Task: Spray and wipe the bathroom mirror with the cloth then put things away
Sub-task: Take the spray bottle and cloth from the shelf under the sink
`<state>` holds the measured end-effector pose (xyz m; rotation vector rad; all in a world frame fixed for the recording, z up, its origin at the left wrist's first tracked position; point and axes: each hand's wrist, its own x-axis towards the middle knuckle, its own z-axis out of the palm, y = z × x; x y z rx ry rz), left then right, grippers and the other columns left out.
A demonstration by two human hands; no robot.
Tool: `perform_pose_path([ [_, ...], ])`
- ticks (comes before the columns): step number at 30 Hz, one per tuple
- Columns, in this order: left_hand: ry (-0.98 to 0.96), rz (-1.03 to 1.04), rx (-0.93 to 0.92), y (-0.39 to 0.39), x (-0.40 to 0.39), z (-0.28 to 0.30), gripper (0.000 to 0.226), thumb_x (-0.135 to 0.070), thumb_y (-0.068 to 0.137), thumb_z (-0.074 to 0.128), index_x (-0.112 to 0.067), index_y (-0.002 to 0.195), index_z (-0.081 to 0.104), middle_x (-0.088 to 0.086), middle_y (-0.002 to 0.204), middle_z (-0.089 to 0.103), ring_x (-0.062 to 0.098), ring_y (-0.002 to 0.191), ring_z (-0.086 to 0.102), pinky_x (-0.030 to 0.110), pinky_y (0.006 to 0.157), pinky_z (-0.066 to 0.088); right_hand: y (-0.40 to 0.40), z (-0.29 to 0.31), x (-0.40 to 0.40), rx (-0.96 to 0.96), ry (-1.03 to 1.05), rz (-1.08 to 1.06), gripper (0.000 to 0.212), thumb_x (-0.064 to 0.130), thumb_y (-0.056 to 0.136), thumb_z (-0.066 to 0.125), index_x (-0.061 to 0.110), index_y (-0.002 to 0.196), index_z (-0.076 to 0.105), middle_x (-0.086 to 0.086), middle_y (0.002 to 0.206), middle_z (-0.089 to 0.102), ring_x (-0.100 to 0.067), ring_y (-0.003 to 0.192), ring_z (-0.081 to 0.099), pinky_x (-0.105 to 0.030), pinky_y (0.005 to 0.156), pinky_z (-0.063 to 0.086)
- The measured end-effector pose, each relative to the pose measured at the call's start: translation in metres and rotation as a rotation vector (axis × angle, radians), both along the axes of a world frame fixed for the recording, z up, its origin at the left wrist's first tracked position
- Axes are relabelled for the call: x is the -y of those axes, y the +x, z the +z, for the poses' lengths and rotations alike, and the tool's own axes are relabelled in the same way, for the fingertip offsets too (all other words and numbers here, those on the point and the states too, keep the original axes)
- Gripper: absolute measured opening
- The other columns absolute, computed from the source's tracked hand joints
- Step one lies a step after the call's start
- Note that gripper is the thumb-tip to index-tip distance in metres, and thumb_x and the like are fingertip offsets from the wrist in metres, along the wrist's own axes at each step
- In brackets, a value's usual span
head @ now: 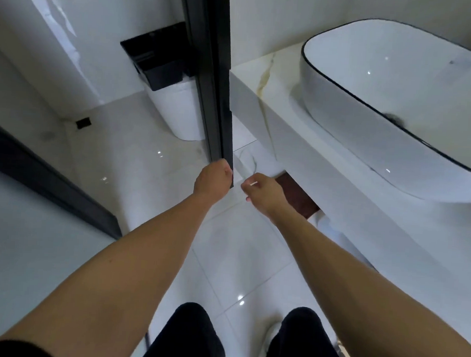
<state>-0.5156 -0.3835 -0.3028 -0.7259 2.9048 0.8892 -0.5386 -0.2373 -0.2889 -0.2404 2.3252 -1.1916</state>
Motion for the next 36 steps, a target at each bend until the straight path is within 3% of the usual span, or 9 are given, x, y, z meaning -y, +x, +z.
perform_pose_path([
  [6, -0.017, -0.057, -0.120, -0.054, 0.001, -0.115, 0.023, -0.012, 0.102, 0.038, -0.007, 0.097, 0.060, 0.012, 0.101, 0.063, 0.032, 0.094, 0.061, 0.043, 0.079, 0.051, -0.033, -0.114, -0.005, -0.172, 0.080, -0.029, 0.021, 0.029, 0.094, 0.058, 0.017, 0.107, 0.068, -0.001, 0.108, 0.071, -0.020, 0.103, 0.064, -0.028, 0.079, 0.047],
  [9, 0.012, -0.094, -0.200, -0.078, 0.000, -0.161, 0.022, -0.015, 0.102, 0.040, -0.009, 0.107, 0.061, 0.009, 0.109, 0.063, 0.030, 0.098, 0.060, 0.039, 0.080, 0.049, -0.046, -0.160, -0.007, -0.207, 0.066, -0.100, 0.022, 0.029, 0.094, 0.058, 0.017, 0.110, 0.067, 0.002, 0.103, 0.070, -0.019, 0.102, 0.064, -0.034, 0.083, 0.054],
  [17, 0.093, -0.335, -0.348, -0.123, -0.035, -0.242, 0.025, -0.019, 0.101, 0.049, -0.012, 0.122, 0.059, 0.007, 0.126, 0.061, 0.029, 0.109, 0.059, 0.042, 0.095, 0.049, -0.083, -0.247, -0.040, -0.383, 0.108, -0.335, 0.020, 0.030, 0.095, 0.060, 0.017, 0.107, 0.068, -0.002, 0.108, 0.071, -0.023, 0.102, 0.064, -0.025, 0.077, 0.042],
  [20, 0.109, -0.425, -0.343, -0.130, -0.062, -0.259, 0.027, -0.019, 0.101, 0.051, -0.010, 0.125, 0.059, 0.008, 0.129, 0.061, 0.029, 0.113, 0.059, 0.040, 0.099, 0.048, -0.077, -0.270, -0.066, -0.374, 0.134, -0.502, 0.021, 0.034, 0.096, 0.059, 0.015, 0.102, 0.068, -0.006, 0.102, 0.071, -0.027, 0.099, 0.065, -0.026, 0.073, 0.041],
  [25, 0.153, -0.593, -0.237, -0.140, -0.117, -0.270, 0.034, -0.015, 0.100, 0.052, -0.015, 0.134, 0.058, 0.004, 0.133, 0.063, 0.024, 0.121, 0.058, 0.035, 0.105, 0.045, -0.059, -0.289, -0.122, -0.418, 0.055, -1.010, 0.028, 0.039, 0.098, 0.054, 0.012, 0.094, 0.051, -0.008, 0.087, 0.063, -0.034, 0.093, 0.064, -0.033, 0.073, 0.042],
  [29, 0.203, -0.695, -0.128, -0.151, -0.159, -0.279, 0.040, -0.011, 0.101, 0.047, -0.016, 0.140, 0.053, 0.005, 0.140, 0.058, 0.024, 0.127, 0.055, 0.037, 0.109, 0.044, -0.062, -0.300, -0.166, -0.461, -0.077, -1.310, 0.031, 0.034, 0.095, 0.058, 0.008, 0.108, 0.049, -0.012, 0.112, 0.056, -0.030, 0.097, 0.057, -0.034, 0.079, 0.038],
  [32, 0.321, -0.704, -0.029, -0.160, -0.180, -0.289, 0.047, -0.007, 0.101, 0.045, -0.013, 0.148, 0.045, 0.008, 0.148, 0.052, 0.024, 0.136, 0.048, 0.035, 0.115, 0.036, -0.073, -0.307, -0.190, -0.462, -0.276, -1.258, 0.043, 0.022, 0.095, 0.055, 0.009, 0.134, 0.044, -0.014, 0.134, 0.048, -0.032, 0.116, 0.052, -0.037, 0.093, 0.038],
  [34, 0.415, -0.695, 0.022, -0.165, -0.192, -0.294, 0.051, -0.002, 0.101, 0.043, -0.011, 0.151, 0.039, 0.011, 0.153, 0.046, 0.025, 0.141, 0.042, 0.034, 0.119, 0.030, -0.078, -0.309, -0.196, -0.386, -0.501, -1.105, 0.052, 0.023, 0.098, 0.053, 0.020, 0.147, 0.034, -0.011, 0.143, 0.045, -0.025, 0.123, 0.048, -0.034, 0.097, 0.036],
  [36, 0.503, -0.688, 0.032, -0.165, -0.201, -0.296, 0.052, 0.000, 0.100, 0.041, -0.013, 0.151, 0.041, 0.010, 0.153, 0.046, 0.024, 0.142, 0.041, 0.037, 0.121, 0.029, -0.081, -0.309, -0.194, -0.358, -0.536, -1.008, 0.063, 0.029, 0.097, 0.058, 0.028, 0.151, 0.028, -0.006, 0.150, 0.042, -0.023, 0.132, 0.043, -0.033, 0.101, 0.035],
])
